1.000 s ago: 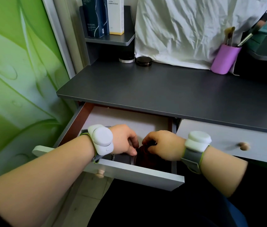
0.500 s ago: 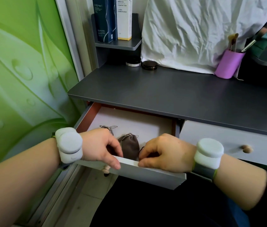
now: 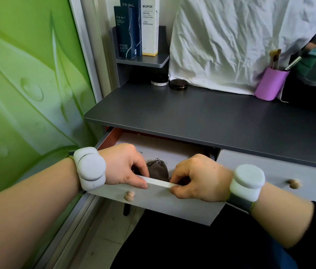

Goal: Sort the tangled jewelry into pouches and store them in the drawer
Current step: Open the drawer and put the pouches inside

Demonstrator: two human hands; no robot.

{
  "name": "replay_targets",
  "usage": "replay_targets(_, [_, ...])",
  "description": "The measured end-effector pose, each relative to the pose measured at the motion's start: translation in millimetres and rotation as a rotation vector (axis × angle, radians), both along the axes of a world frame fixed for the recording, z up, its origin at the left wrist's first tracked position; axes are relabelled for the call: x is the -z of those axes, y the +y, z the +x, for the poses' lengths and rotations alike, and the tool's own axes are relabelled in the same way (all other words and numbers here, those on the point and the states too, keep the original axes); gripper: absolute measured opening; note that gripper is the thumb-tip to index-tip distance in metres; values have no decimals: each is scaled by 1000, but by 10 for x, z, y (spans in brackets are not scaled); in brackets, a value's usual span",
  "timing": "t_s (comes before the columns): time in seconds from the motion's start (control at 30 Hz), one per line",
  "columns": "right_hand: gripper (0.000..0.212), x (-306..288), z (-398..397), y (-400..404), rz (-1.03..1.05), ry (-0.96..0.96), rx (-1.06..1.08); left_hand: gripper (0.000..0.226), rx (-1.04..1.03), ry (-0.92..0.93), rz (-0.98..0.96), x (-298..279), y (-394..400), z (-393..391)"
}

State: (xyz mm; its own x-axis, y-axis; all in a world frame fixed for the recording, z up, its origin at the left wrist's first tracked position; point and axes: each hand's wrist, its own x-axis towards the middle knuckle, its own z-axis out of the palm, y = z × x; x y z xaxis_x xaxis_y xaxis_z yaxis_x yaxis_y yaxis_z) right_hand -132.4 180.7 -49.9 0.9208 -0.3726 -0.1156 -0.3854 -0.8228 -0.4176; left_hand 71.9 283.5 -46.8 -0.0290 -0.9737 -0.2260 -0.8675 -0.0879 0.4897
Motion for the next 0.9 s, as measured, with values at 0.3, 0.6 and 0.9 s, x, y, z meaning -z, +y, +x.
replay_targets(0.3, [24, 45, 77, -247, -285, -125, -7, 25, 18, -126, -331, 71, -243, 61])
replay_targets(0.6, [59, 77, 180, -499, -463, -153, 138, 67, -76, -200, -488, 209, -609, 120])
replay_targets(0.9, [47, 197, 269, -623, -484, -163, 206, 54, -148, -205, -510, 336, -814, 122])
